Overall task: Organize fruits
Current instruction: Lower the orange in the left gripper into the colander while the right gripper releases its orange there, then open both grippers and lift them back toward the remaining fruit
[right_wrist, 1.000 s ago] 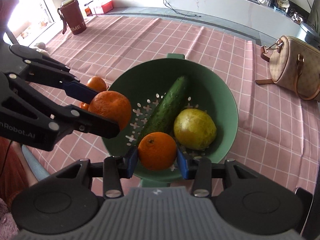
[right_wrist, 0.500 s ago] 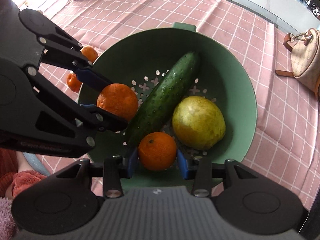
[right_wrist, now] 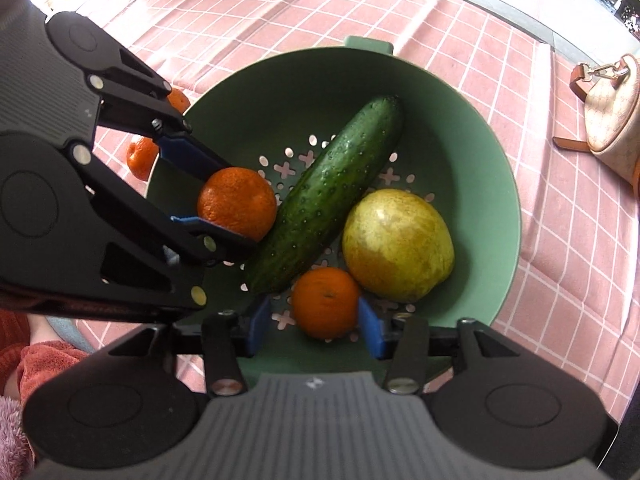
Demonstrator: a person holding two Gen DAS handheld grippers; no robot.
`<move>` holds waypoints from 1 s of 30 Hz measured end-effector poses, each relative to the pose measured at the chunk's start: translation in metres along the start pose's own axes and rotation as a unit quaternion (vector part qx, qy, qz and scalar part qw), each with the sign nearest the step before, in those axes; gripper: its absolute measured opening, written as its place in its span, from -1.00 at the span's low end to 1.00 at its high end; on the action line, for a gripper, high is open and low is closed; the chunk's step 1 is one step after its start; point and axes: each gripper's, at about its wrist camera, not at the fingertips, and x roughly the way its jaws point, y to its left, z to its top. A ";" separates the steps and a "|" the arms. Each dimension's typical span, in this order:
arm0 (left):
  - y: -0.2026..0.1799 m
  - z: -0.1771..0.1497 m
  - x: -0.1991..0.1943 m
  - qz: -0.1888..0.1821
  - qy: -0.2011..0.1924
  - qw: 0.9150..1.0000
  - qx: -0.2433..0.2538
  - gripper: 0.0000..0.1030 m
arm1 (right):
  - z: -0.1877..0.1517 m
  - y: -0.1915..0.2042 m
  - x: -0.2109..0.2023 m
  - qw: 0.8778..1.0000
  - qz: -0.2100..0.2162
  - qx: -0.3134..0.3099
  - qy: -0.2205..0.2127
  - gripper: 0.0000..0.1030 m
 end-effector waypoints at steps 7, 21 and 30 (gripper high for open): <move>0.002 -0.007 -0.030 -0.001 -0.038 0.999 -0.005 0.25 | -0.006 0.008 -0.027 1.000 -0.014 0.003 -0.027 0.06; 0.039 -0.076 -0.142 0.025 -0.200 0.978 -0.059 0.25 | -0.029 0.069 -0.095 0.973 -0.013 0.114 -0.202 0.11; 0.059 -0.141 -0.146 0.051 -0.239 0.967 -0.077 0.24 | -0.047 0.131 -0.081 0.944 -0.006 0.180 -0.277 0.11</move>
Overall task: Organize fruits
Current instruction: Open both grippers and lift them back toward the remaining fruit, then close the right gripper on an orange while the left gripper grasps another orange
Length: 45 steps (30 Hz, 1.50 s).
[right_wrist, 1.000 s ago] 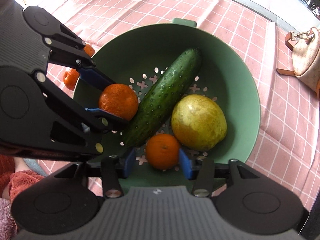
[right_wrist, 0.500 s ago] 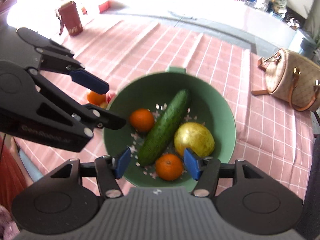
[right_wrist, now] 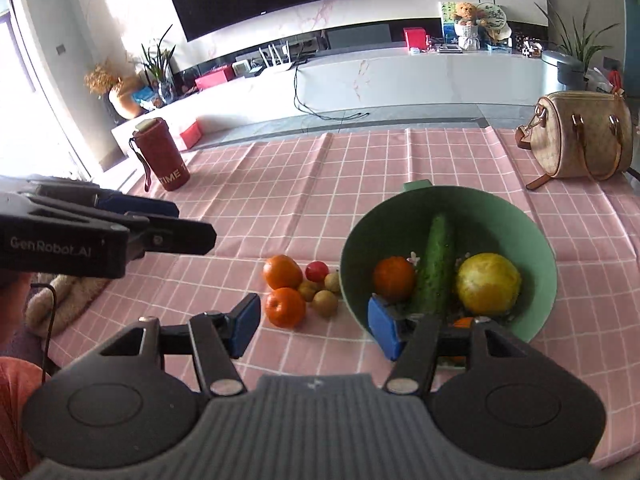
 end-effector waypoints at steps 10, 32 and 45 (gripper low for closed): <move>0.030 -0.051 0.018 0.014 -0.015 1.000 -0.007 0.08 | -0.042 0.042 0.027 0.999 -0.029 -0.014 -0.040 0.07; 0.085 -0.080 0.074 0.003 -0.013 0.997 -0.078 -0.05 | -0.036 0.064 0.131 0.994 -0.085 -0.072 0.005 -0.16; 0.070 -0.058 0.103 -0.030 -0.002 0.999 -0.033 -0.05 | -0.034 0.057 0.136 0.992 -0.097 -0.066 0.036 -0.26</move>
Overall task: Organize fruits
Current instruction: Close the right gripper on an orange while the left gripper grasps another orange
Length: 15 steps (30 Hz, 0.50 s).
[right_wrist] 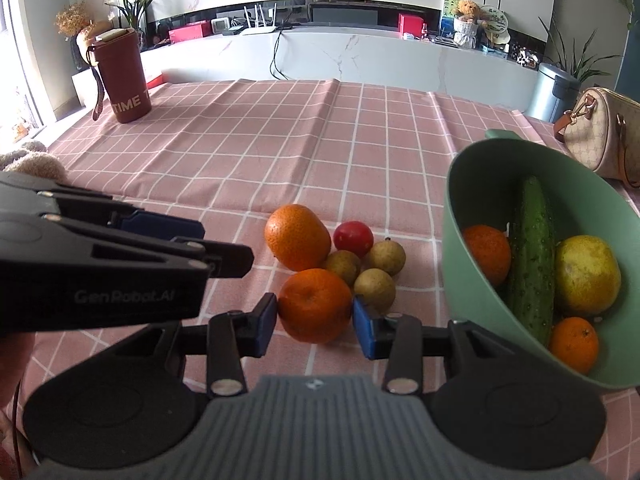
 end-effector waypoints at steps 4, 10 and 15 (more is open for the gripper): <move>-0.011 0.009 0.012 0.001 0.009 1.000 0.027 -0.04 | -0.001 -0.011 -0.006 1.000 -0.002 0.018 0.011 -0.27; -0.018 0.013 0.030 0.010 0.031 0.998 0.049 0.02 | -0.001 -0.017 -0.005 0.999 0.013 0.035 0.014 -0.27; -0.023 0.015 0.038 0.020 0.031 0.997 0.062 0.06 | -0.001 -0.023 -0.001 0.998 0.026 0.047 0.021 -0.21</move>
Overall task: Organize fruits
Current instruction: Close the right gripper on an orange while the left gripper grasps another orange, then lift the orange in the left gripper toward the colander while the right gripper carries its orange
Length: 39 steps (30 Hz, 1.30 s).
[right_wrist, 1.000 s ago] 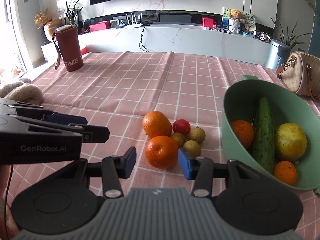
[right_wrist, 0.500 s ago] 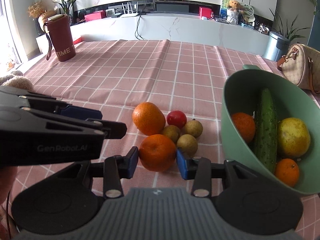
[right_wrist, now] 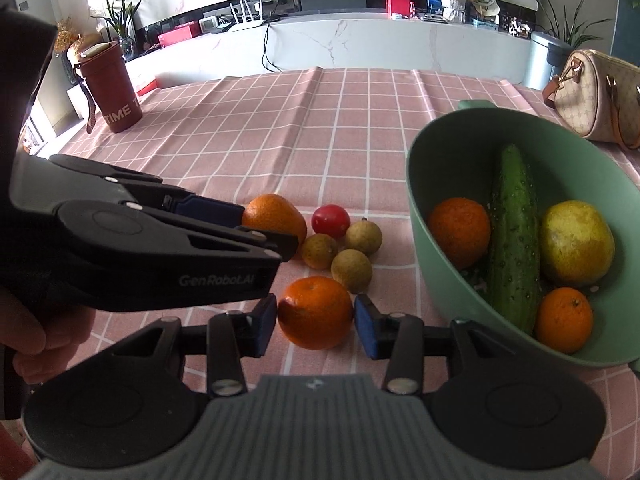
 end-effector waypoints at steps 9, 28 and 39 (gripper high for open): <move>0.004 0.004 0.005 -0.015 -0.012 1.000 -0.013 -0.04 | -0.002 -0.005 0.003 1.000 0.016 0.017 0.010 -0.22; 0.017 -0.027 -0.045 -0.011 0.069 0.994 -0.086 -0.09 | -0.008 -0.001 -0.004 0.999 0.024 -0.003 0.024 -0.22; 0.020 -0.027 -0.031 -0.010 0.063 0.993 -0.098 -0.01 | -0.009 -0.001 -0.003 0.999 0.024 0.000 0.029 -0.21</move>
